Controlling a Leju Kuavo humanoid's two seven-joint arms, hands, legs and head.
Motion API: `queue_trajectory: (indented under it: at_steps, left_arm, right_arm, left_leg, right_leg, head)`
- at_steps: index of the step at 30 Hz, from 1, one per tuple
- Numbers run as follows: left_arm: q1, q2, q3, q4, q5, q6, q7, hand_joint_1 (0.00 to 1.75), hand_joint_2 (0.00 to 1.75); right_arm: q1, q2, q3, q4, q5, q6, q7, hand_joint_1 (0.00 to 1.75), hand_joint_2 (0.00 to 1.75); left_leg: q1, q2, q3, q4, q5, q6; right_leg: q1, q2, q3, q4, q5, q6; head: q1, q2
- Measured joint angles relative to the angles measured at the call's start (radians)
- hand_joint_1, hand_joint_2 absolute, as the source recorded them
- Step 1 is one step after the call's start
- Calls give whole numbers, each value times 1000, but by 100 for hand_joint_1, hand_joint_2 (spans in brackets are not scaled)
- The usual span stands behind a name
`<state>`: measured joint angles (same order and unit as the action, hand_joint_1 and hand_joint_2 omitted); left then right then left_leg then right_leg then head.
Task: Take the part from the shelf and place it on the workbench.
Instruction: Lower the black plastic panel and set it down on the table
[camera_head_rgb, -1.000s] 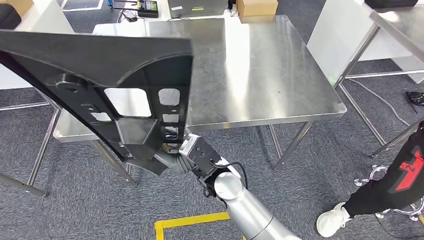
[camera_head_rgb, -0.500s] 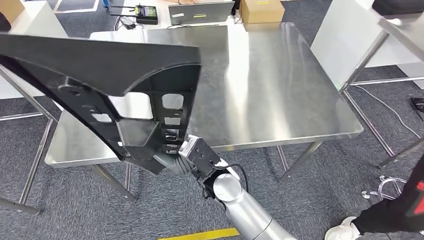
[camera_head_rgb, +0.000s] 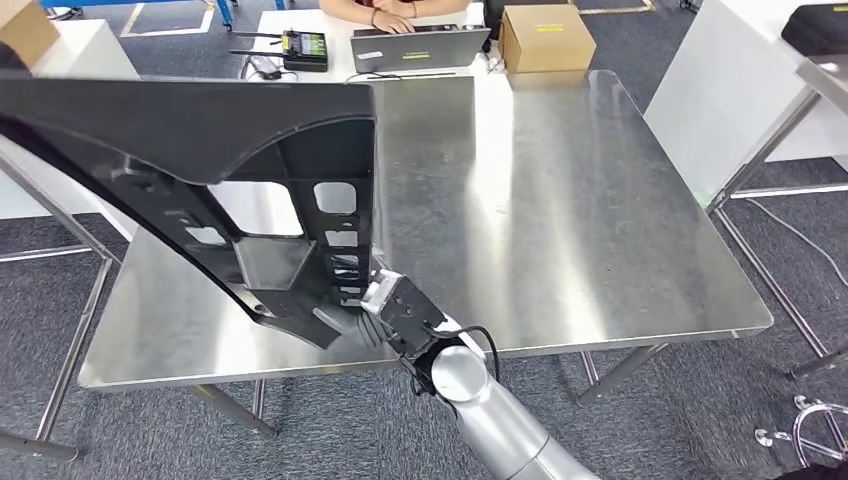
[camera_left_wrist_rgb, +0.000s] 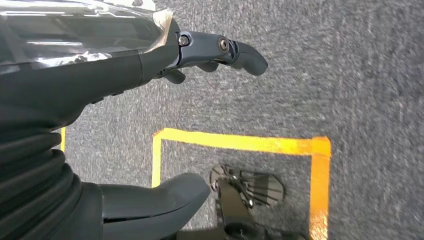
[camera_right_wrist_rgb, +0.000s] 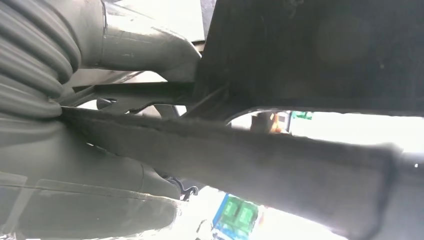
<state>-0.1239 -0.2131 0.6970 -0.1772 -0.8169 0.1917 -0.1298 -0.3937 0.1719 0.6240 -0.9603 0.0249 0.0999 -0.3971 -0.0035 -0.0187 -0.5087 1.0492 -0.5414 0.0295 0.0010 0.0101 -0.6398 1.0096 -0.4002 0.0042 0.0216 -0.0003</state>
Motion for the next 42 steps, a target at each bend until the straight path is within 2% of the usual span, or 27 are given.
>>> queue_trajectory:
  at_steps: [2, 4, 5, 6, 7, 9, 10, 11, 14, 17, 19, 23, 30, 37, 42]
  left_arm:
    - [-2, 0, 0, 0, 1, 3, 5, 0, 175]
    - [-1, 1, 0, 0, 2, 5, 12, 0, 175]
    - [-1, 1, 0, 0, 2, 7, 14, 0, 175]
    - [0, 2, 1, 0, 3, 8, 15, 0, 175]
    - [0, 2, 1, 0, 3, 9, 16, 0, 175]
    - [0, 3, 1, 0, 6, 12, 18, 0, 175]
    - [0, 3, 1, 0, 8, 13, 19, 0, 175]
    - [0, 3, 1, 0, 10, 14, 21, 0, 175]
    - [2, 4, 4, 1, 14, 17, 27, 0, 175]
    - [3, 3, 11, 1, 13, 17, 30, 0, 175]
    - [2, 3, 12, 1, 8, 16, 31, 0, 175]
    - [-1, 2, 13, 1, -7, 14, 32, 0, 175]
    - [-11, 1, 12, 1, -31, 14, 38, 0, 175]
    - [-14, -1, 12, 1, -33, 14, 42, 0, 175]
    - [-15, -1, 12, 1, -41, 15, 53, 0, 175]
  right_arm:
    - [-7, 6, 0, 0, 12, -2, 0, 175, 175]
    - [-13, 9, 1, 3, 31, -12, 0, 175, 175]
    - [-15, 10, 2, 5, 40, -18, 0, 175, 175]
    - [-15, 10, 2, 8, 45, -23, 0, 175, 175]
    - [-16, 11, 3, 9, 50, -28, 0, 175, 175]
    - [-18, 14, 4, 11, 69, -48, 1, 175, 175]
    - [-22, 15, 8, 11, 89, -67, 3, 175, 175]
    - [-28, 16, 13, 12, 114, -91, 8, 175, 175]
    - [-42, 19, 35, 16, 207, -166, 33, 175, 175]
    - [-63, 22, 62, 22, 343, -271, 77, 175, 175]
    - [-87, 26, 80, 35, 443, -338, 107, 175, 175]
    - [-133, 42, 110, 78, 585, -406, 159, 175, 175]
    - [-246, 109, 165, 242, 786, -420, 254, 175, 175]
    - [-295, 149, 195, 340, 828, -419, 282, 175, 175]
    - [-339, 165, 219, 414, 906, -390, 373, 175, 175]
  left_leg:
    - [4, 6, -41, 75, -26, -11]
    - [9, 10, -116, 183, -75, -23]
    - [12, 11, -150, 218, -90, -28]
    - [15, 12, -172, 225, -84, -31]
    - [16, 12, -177, 199, -53, -32]
    - [17, 14, -148, 83, 45, -30]
    - [15, 15, -133, 30, 75, -27]
    - [11, 15, -121, -5, 91, -21]
    - [5, 14, -111, -29, 93, -7]
    - [5, 11, -112, -32, 96, -7]
    - [4, 11, -112, -33, 94, -6]
    - [3, 11, -112, -33, 93, -2]
    - [3, 11, -111, -33, 96, 3]
    - [7, 11, -109, -33, 97, 3]
    - [8, 11, -110, -33, 97, 3]
  right_leg:
    - [-6, 1, 18, -4, -9, -14]
    - [-5, 2, 26, -4, -21, -23]
    - [-4, 4, 31, -4, -28, -24]
    - [-4, 6, 38, -4, -35, -23]
    - [-4, 7, 47, -4, -42, -20]
    - [-5, 8, 68, -5, -58, -14]
    - [-4, 8, 75, -6, -64, -11]
    - [-3, 8, 77, -6, -68, -7]
    - [2, 8, 70, -5, -71, 4]
    - [2, 6, 72, -8, -69, 9]
    - [2, 5, 76, -16, -70, 8]
    - [2, 5, 79, -24, -70, 8]
    - [1, 5, 79, -25, -66, 13]
    - [5, 5, 80, -24, -66, 13]
    - [6, 5, 80, -24, -66, 13]
  head:
    - [-1, 0]
    - [-2, 0]
    - [-2, 0]
    - [-2, 0]
    - [-3, 0]
    - [-2, 0]
    - [-2, 0]
    - [-3, 0]
    - [-3, 0]
    - [-2, 0]
    - [-2, 0]
    - [-2, 0]
    - [-2, 0]
    - [-2, 0]
    - [-3, 0]
